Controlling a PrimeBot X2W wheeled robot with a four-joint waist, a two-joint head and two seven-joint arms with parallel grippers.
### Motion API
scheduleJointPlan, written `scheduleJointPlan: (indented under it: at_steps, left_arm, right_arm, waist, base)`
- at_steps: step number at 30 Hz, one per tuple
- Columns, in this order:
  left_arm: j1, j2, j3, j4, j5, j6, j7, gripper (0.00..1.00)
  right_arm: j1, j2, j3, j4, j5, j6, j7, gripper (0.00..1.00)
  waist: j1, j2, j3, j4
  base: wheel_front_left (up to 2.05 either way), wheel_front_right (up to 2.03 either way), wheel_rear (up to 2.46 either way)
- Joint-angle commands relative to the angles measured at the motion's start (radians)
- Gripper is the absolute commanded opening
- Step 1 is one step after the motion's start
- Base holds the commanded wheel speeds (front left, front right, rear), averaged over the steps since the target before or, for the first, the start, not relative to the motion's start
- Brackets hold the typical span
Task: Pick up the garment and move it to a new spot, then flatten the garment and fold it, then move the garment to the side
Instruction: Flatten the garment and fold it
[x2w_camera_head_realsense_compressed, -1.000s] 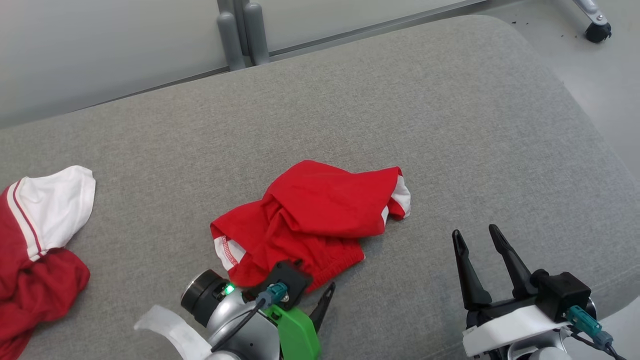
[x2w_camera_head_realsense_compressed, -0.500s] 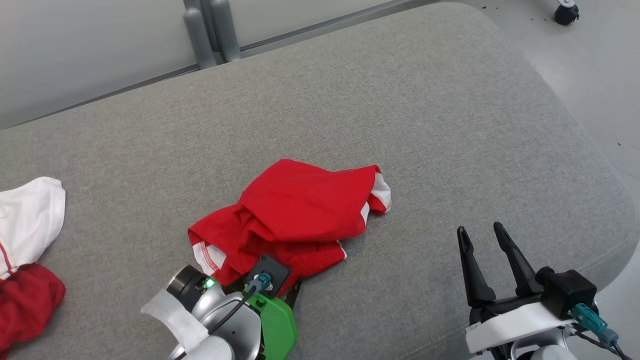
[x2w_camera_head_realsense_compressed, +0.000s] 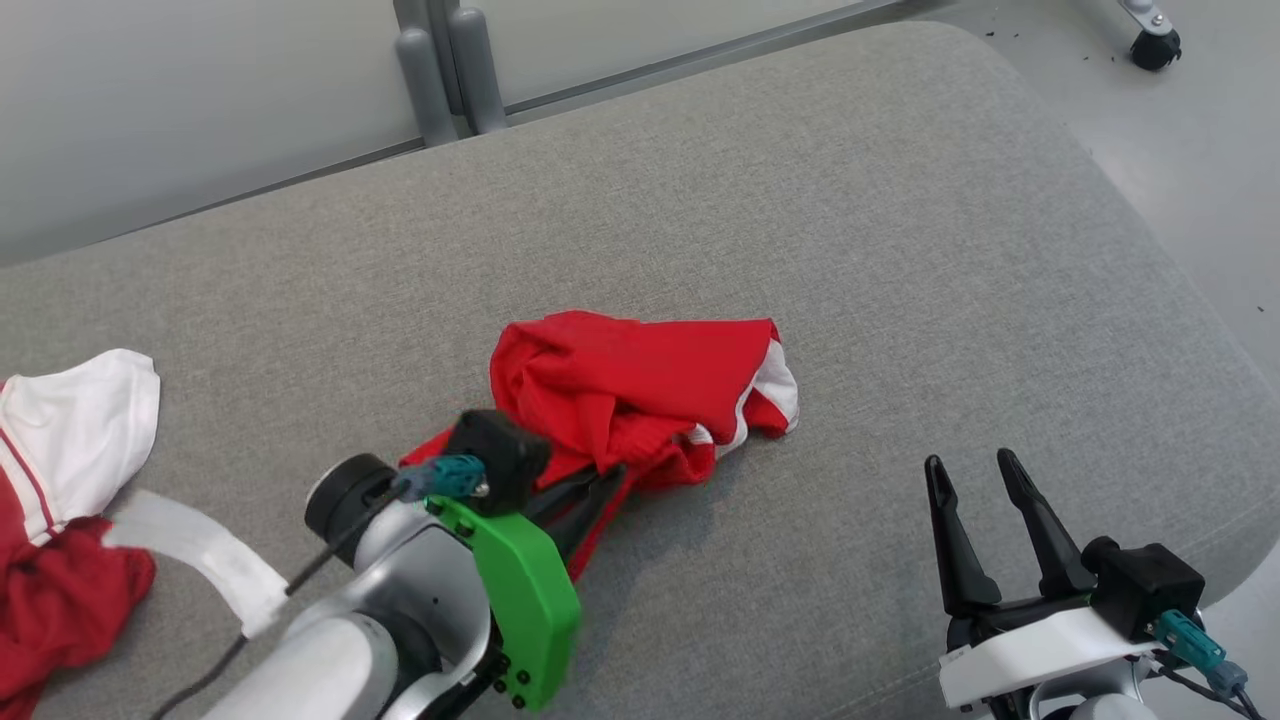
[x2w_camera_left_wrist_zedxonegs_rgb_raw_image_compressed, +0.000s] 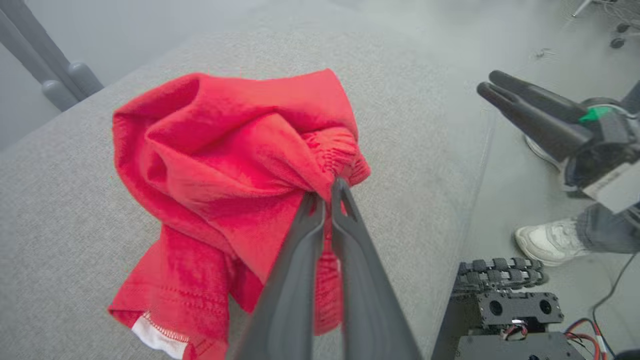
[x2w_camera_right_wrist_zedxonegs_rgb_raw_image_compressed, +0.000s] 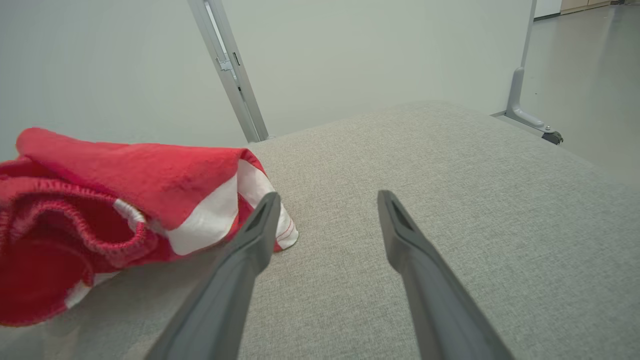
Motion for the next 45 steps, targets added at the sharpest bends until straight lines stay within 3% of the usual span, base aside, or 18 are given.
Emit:
scheduleJointPlan:
  at_steps: [1, 6, 12, 14, 18, 21, 23, 26, 31, 33, 34, 36, 37, 38, 39, 45]
  left_arm:
    - [-0.02, 0.02, 0.028, -0.052, -0.05, -0.012, 0.025, 0.0]
    - [-0.036, 0.052, 0.104, -0.179, -0.243, -0.042, 0.112, 0.0]
    - [-0.023, 0.066, 0.251, -0.257, -0.674, -0.058, 0.229, 0.0]
    - [-0.011, 0.049, 0.322, -0.254, -0.813, -0.043, 0.233, 0.0]
    - [0.035, 0.041, 0.472, -0.183, -0.962, -0.038, 0.174, 0.0]
    - [0.102, 0.036, 0.567, -0.097, -1.009, -0.07, 0.112, 0.0]
    - [0.155, 0.044, 0.594, -0.026, -0.981, -0.102, 0.074, 0.0]
    - [0.212, 0.026, 0.608, 0.056, -0.932, -0.14, 0.009, 0.0]
    - [0.277, -0.025, 0.583, 0.072, -0.901, -0.153, -0.078, 0.0]
    - [0.319, -0.045, 0.562, 0.044, -0.894, -0.153, -0.126, 0.06]
    - [0.341, -0.053, 0.552, 0.037, -0.892, -0.153, -0.156, 0.2]
    - [0.366, -0.049, 0.538, 0.047, -0.871, -0.153, -0.188, 0.38]
    - [0.378, -0.049, 0.531, 0.057, -0.863, -0.153, -0.208, 0.53]
    - [0.386, -0.047, 0.523, 0.068, -0.85, -0.153, -0.23, 0.89]
    - [0.392, -0.041, 0.513, 0.083, -0.828, -0.153, -0.251, 1.0]
    - [0.402, 0.002, 0.412, 0.209, -0.697, -0.153, -0.389, 1.0]
  right_arm:
    - [0.012, -0.001, 0.001, 0.001, 0.008, 0.0, -0.003, 1.0]
    - [0.014, -0.001, 0.007, 0.006, 0.014, 0.0, -0.003, 1.0]
    - [0.004, -0.001, 0.018, 0.01, 0.028, 0.0, -0.003, 1.0]
    - [0.004, -0.001, 0.019, 0.012, 0.036, 0.0, -0.003, 1.0]
    - [0.018, -0.001, 0.025, 0.015, 0.046, 0.0, -0.003, 1.0]
    - [0.024, -0.001, 0.025, 0.013, 0.049, 0.0, -0.003, 1.0]
    - [0.028, -0.001, 0.023, 0.014, 0.044, 0.0, -0.003, 1.0]
    - [0.025, -0.001, 0.018, 0.017, 0.031, 0.0, -0.003, 1.0]
    - [0.014, -0.001, -0.001, 0.009, 0.012, 0.0, -0.003, 1.0]
    - [0.013, -0.001, -0.006, 0.012, 0.001, 0.0, -0.003, 1.0]
    - [0.013, -0.001, -0.009, 0.015, -0.004, 0.0, -0.003, 1.0]
    - [0.015, -0.001, -0.007, 0.017, -0.009, 0.0, -0.003, 1.0]
    - [0.015, -0.001, -0.006, 0.018, -0.011, 0.0, -0.003, 1.0]
    - [0.016, -0.001, -0.006, 0.018, -0.012, 0.0, -0.003, 1.0]
    - [0.015, -0.001, -0.005, 0.019, -0.012, 0.0, -0.003, 1.0]
    - [0.011, -0.001, -0.006, 0.019, -0.022, 0.0, -0.003, 1.0]
  waist:
    - [0.0, 0.0111, -0.008, 0.005]
    - [0.0, 0.0111, -0.019, 0.004]
    - [0.0, 0.0111, -0.028, -0.016]
    - [0.0, 0.0111, -0.03, -0.025]
    - [0.0, 0.0111, -0.032, -0.044]
    - [0.0, 0.0111, -0.028, -0.051]
    - [0.0, 0.0111, -0.022, -0.05]
    - [0.0, 0.0111, -0.014, -0.043]
    - [0.0, 0.0111, 0.002, -0.015]
    - [0.0, 0.0111, 0.005, 0.012]
    - [0.0, 0.0111, 0.005, 0.031]
    - [0.0, 0.0111, 0.004, 0.049]
    - [0.0, 0.0111, 0.002, 0.057]
    - [0.0, 0.0111, 0.002, 0.065]
    - [0.0, 0.0111, 0.001, 0.072]
    - [0.0, 0.0111, -0.004, 0.103]
  base:
    - [0.0, 0.0, 0.0]
    - [0.0, 0.0, 0.0]
    - [0.0, 0.0, 0.0]
    - [0.0, 0.0, 0.0]
    - [0.0, 0.0, 0.0]
    - [0.0, 0.0, 0.0]
    - [0.0, 0.0, 0.0]
    - [0.0, 0.0, 0.0]
    - [0.0, 0.0, 0.0]
    - [0.0, 0.0, 0.0]
    - [0.0, 0.0, 0.0]
    - [0.0, 0.0, 0.0]
    - [0.0, 0.0, 0.0]
    - [0.0, 0.0, 0.0]
    - [0.0, 0.0, 0.0]
    - [0.0, 0.0, 0.0]
